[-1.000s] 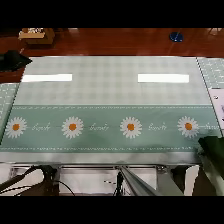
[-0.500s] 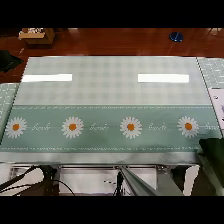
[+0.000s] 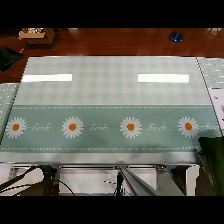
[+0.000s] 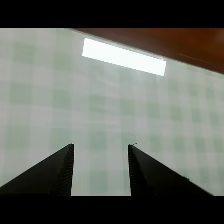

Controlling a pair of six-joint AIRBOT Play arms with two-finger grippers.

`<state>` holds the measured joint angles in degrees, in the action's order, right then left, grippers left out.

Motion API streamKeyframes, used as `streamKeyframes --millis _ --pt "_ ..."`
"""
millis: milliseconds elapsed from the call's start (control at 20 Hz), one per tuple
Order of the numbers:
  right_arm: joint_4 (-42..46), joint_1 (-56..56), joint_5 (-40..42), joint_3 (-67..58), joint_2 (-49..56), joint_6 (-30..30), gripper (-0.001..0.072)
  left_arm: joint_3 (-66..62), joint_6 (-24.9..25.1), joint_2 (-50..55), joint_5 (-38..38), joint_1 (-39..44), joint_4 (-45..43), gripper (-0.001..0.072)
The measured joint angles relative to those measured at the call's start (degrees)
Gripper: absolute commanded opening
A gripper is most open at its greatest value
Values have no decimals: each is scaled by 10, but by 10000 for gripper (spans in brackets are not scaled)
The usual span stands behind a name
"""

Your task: Fold the shirts.

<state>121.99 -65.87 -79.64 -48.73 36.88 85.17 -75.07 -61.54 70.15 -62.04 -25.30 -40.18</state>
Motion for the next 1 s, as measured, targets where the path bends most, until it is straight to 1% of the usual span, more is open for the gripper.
streamKeyframes --millis 50,150,200,250,350,400,500,550,600,650,800,1000 --pt "-73 0 29 -45 21 -13 423 -7 10 0 2 8 9 422" --pt "-233 5 72 -128 65 -34 410 -23 24 2 5 37 7 419" --pt "-303 18 81 -163 87 -42 410 -32 24 4 11 58 -16 419" --pt "-367 41 86 -193 108 -49 410 -41 12 7 17 83 -52 419" --pt "-437 115 78 -231 141 -67 411 -54 -30 14 15 137 -140 424" --pt "-447 163 69 -242 155 -74 412 -58 -51 18 6 165 -181 425" --pt "-434 278 58 -257 177 -83 416 -64 -90 26 -19 221 -249 433" --pt "-413 333 53 -260 187 -83 435 -66 -105 30 -33 249 -273 536" --pt "-390 387 51 -263 196 -81 517 -67 -117 34 -43 274 -290 559" --pt "-363 442 51 -266 205 -71 543 -68 -128 39 -54 297 -304 559" --pt "-295 562 52 -270 235 -13 543 -69 -160 59 -74 360 -342 559" --pt "-266 641 26 -271 273 45 541 -69 -200 86 -96 404 -379 557"
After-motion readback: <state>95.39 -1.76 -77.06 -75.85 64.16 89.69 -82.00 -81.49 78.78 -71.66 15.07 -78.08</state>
